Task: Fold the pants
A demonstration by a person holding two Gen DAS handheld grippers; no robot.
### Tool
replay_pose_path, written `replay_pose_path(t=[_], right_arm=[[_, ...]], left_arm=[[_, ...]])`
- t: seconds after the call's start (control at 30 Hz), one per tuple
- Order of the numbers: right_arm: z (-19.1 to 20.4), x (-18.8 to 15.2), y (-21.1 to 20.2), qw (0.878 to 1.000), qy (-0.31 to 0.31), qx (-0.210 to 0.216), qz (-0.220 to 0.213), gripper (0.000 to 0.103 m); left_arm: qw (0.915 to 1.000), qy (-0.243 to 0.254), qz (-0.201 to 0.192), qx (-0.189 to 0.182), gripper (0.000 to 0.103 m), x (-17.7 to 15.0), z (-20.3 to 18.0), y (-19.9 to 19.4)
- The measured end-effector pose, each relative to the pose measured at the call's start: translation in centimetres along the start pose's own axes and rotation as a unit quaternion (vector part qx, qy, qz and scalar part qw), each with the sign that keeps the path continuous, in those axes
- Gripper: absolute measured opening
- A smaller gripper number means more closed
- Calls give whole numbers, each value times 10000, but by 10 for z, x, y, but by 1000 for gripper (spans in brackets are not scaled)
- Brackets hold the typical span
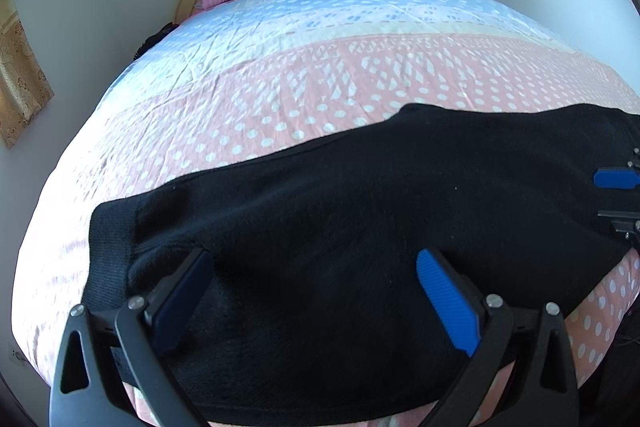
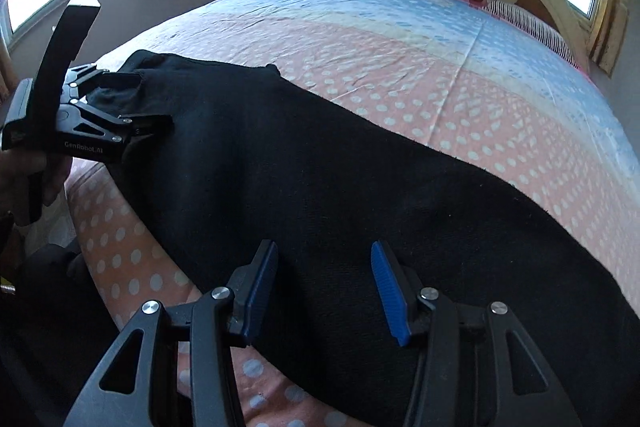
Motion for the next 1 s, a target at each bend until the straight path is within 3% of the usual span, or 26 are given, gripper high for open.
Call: replay_pose_path(t=[0.13,0.2,0.3,0.33,0.4,0.57,0.7,0.83,1.0], right_arm=[[-6,1,-21,9995,203,44,-237,51],[-21,-3,-28,9989,346,-127,-275,51],[-50,-19,-25,9971,695,-318,-46,52],[-58,-25,-23,9967,788,-203,-8,57],[-66,-27,-31,9964,832,-39,-146,57],[-118,-30,-76,9881,1351,-138,-723,57],[-190,-57,-114,9677,2225,-684,-970,57],[-270,-103,-162,9321,3143,-1248,-1295,57],[-337,-166,-206,8927,3861,-1875,-1372,57]], left_arm=[[9997,88,36,226,103,7,-2,-3],[9995,178,-92,261,103,11,-8,-12],[9993,264,-199,167,103,14,-18,-16],[9992,317,-159,158,103,13,-21,-13],[9989,411,5,213,103,10,-28,-2],[9995,179,-116,241,103,24,-31,-11],[9990,112,-426,70,103,43,-49,-27],[9976,419,-518,-209,103,54,-87,-30],[9944,875,-465,-354,103,58,-135,-20]])
Point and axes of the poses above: each gripper's, at about its wrist camera, not at the fingertips, and y roughly the way its jaws point, z to its left, x to its top, the point moved 5 cm from there along y, roughly the way its jaws point, and after that the axes turned 3 degrees about y, right-handed, at the moved point
